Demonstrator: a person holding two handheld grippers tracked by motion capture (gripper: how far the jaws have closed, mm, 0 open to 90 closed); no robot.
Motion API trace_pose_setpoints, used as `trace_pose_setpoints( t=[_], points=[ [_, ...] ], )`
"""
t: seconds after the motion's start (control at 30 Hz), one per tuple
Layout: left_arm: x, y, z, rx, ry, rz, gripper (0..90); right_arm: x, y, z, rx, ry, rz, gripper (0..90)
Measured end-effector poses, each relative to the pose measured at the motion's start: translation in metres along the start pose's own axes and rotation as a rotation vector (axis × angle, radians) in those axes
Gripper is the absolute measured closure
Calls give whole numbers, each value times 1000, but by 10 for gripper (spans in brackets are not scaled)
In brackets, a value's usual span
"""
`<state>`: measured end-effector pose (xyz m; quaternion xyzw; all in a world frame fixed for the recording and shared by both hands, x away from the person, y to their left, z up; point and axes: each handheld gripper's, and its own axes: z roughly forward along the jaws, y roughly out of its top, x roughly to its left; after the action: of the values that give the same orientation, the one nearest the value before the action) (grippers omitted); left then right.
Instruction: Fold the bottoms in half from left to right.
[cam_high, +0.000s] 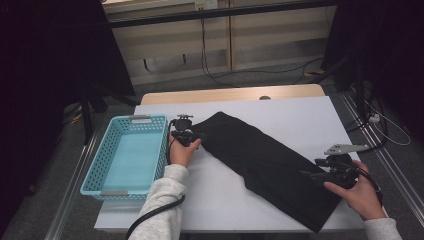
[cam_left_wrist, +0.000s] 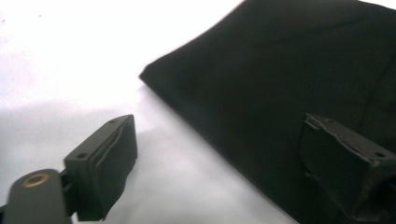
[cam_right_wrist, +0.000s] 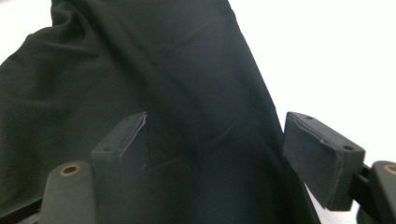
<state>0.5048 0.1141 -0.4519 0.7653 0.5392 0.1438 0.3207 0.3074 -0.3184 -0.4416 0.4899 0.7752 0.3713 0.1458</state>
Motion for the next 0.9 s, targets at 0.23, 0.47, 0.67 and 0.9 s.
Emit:
trace_pose_setpoints(
  t=[0.23, 0.47, 0.67, 0.9],
  points=[
    [2, 2, 6, -17, 19, -16, 186, 1, 1, -1, -12, -6, -4, 222],
    [-5, 4, 7, -23, -41, -63, 532, 2, 2, 0, -11, -1, -10, 222],
    [-5, 8, 8, -1, -76, -96, 780, 3, 2, 0, -13, 3, -14, 221],
    [-2, 19, -2, -30, -83, -98, 843, 2, 1, -1, -19, 2, -14, 219]
  ],
)
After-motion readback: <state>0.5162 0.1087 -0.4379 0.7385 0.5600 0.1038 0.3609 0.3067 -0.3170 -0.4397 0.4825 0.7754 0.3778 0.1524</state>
